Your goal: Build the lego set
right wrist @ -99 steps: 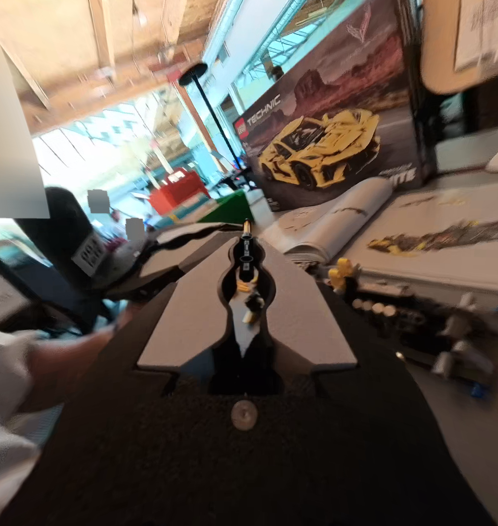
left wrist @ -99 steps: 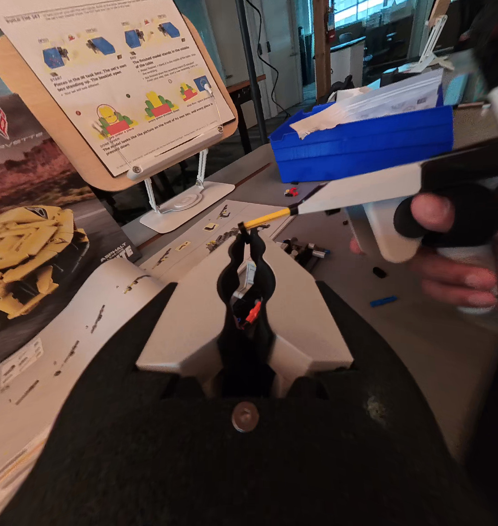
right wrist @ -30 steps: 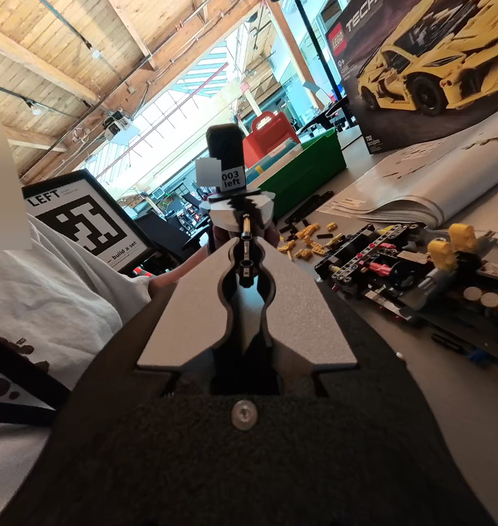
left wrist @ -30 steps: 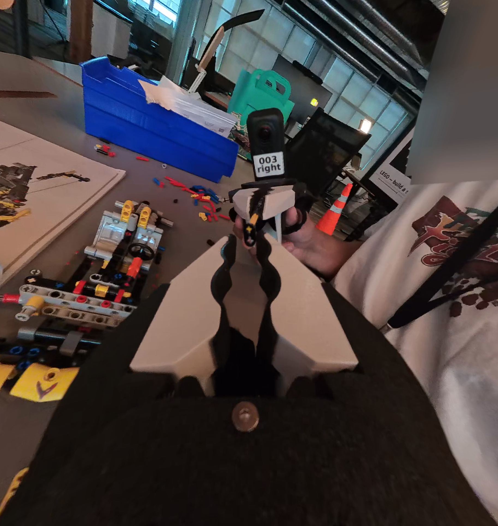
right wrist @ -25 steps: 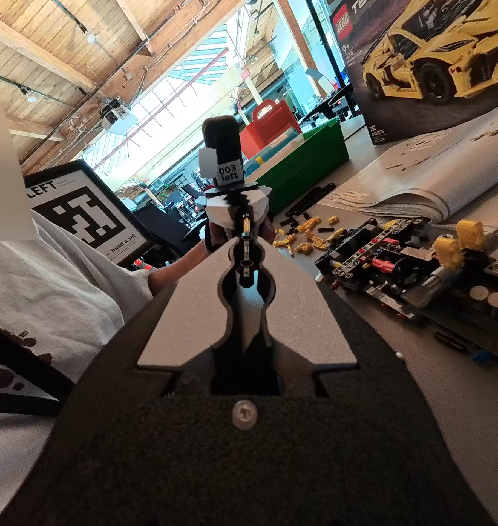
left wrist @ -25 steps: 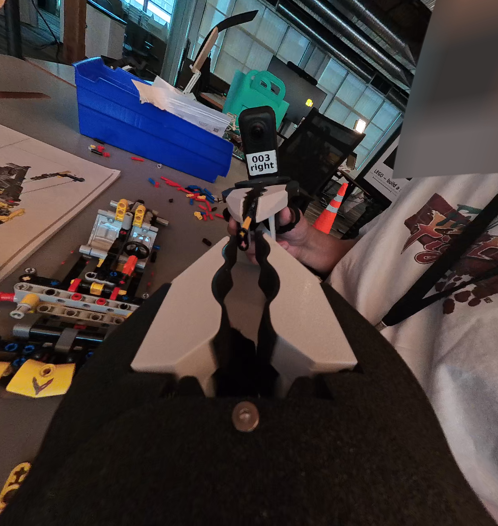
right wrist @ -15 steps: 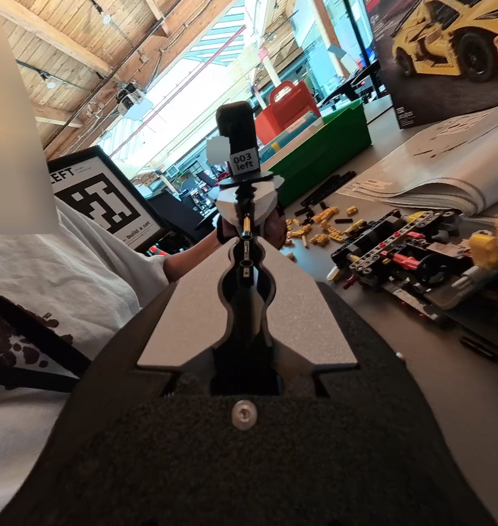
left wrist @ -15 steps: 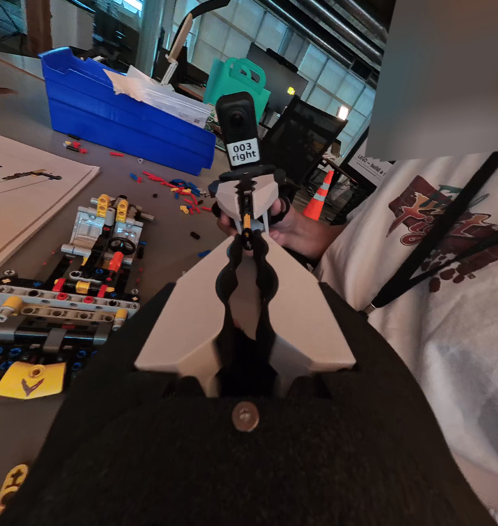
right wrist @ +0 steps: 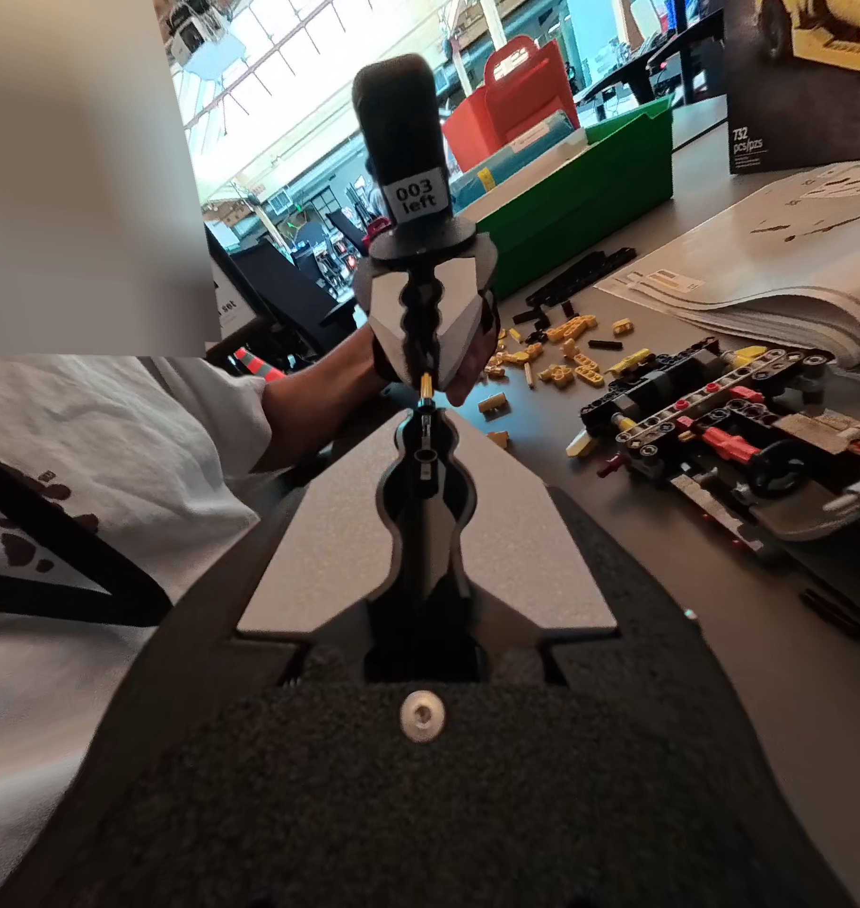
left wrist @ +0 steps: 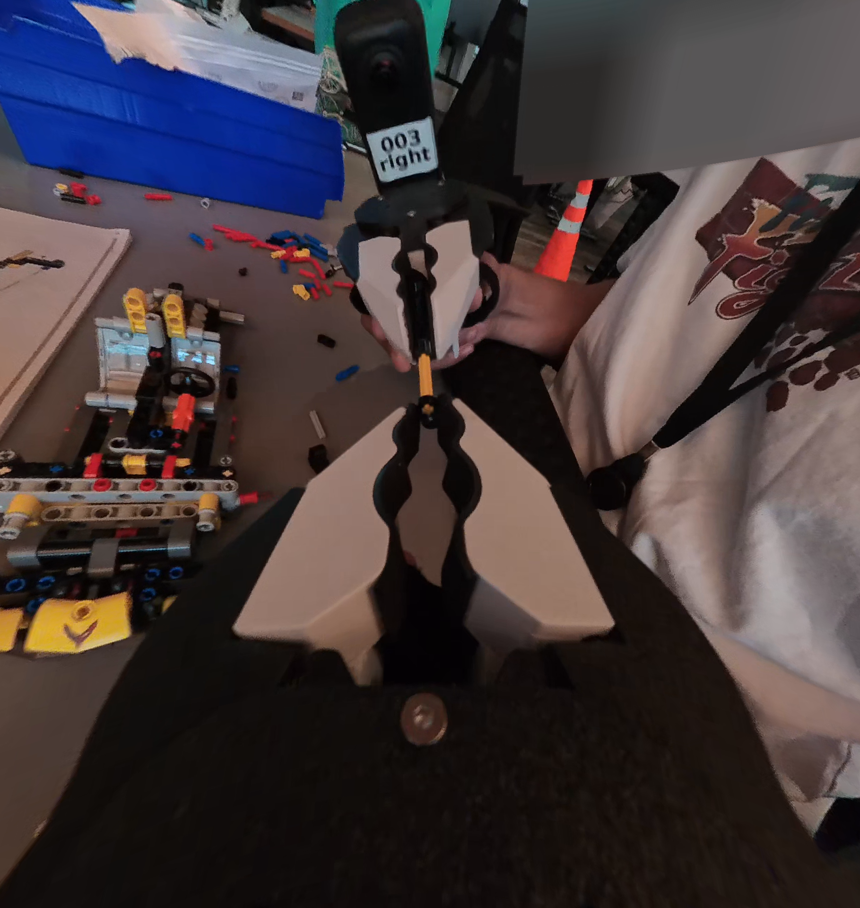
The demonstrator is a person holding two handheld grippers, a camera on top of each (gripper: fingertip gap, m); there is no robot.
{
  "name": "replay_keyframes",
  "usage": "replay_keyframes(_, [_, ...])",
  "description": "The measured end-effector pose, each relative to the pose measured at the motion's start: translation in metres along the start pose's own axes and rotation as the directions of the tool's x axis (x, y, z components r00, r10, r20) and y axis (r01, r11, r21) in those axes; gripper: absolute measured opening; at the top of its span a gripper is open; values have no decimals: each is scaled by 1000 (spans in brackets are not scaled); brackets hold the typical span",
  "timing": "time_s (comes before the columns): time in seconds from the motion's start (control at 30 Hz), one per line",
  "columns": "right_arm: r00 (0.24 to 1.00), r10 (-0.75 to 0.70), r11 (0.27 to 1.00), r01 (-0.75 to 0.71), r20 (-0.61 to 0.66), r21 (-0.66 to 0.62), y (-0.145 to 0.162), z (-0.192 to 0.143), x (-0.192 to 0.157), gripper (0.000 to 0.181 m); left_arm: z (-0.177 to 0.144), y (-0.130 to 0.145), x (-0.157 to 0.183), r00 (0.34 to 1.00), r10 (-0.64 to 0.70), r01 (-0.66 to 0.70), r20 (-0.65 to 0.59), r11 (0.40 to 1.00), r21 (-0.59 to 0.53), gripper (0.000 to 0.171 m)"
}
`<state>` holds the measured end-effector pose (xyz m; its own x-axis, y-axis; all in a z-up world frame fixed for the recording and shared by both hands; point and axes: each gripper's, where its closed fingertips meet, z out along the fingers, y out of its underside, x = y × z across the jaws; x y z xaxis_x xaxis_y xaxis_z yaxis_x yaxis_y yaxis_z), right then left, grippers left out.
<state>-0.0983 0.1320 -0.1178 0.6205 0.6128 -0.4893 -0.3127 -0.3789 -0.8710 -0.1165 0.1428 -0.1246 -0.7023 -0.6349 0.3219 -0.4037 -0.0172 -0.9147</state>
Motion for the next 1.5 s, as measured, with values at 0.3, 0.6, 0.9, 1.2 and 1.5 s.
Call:
replay_keyframes(0.3, [999,-46,995,47,6,-84,13,15,-3,5,16,7,5,999,22,-24,-27,998,-61,5])
replay_keyframes(0.6, [999,19,998,-17,50,-56,10,13,-7,6,18,2,7,997,71,-72,-19,996,-50,5])
replay_keyframes(0.9, [982,163,986,-165,98,9,-1,9,-1,6,18,-9,0,998,47,-48,47,999,25,6])
replay_keyframes(1.2, [967,47,981,3,-251,196,-30,-33,41,5,-21,-28,-48,946,-35,-33,323,979,202,18])
replay_keyframes(1.5, [747,-23,977,158,-664,144,-35,-140,89,5,-67,-31,-106,741,-105,-79,663,967,241,20])
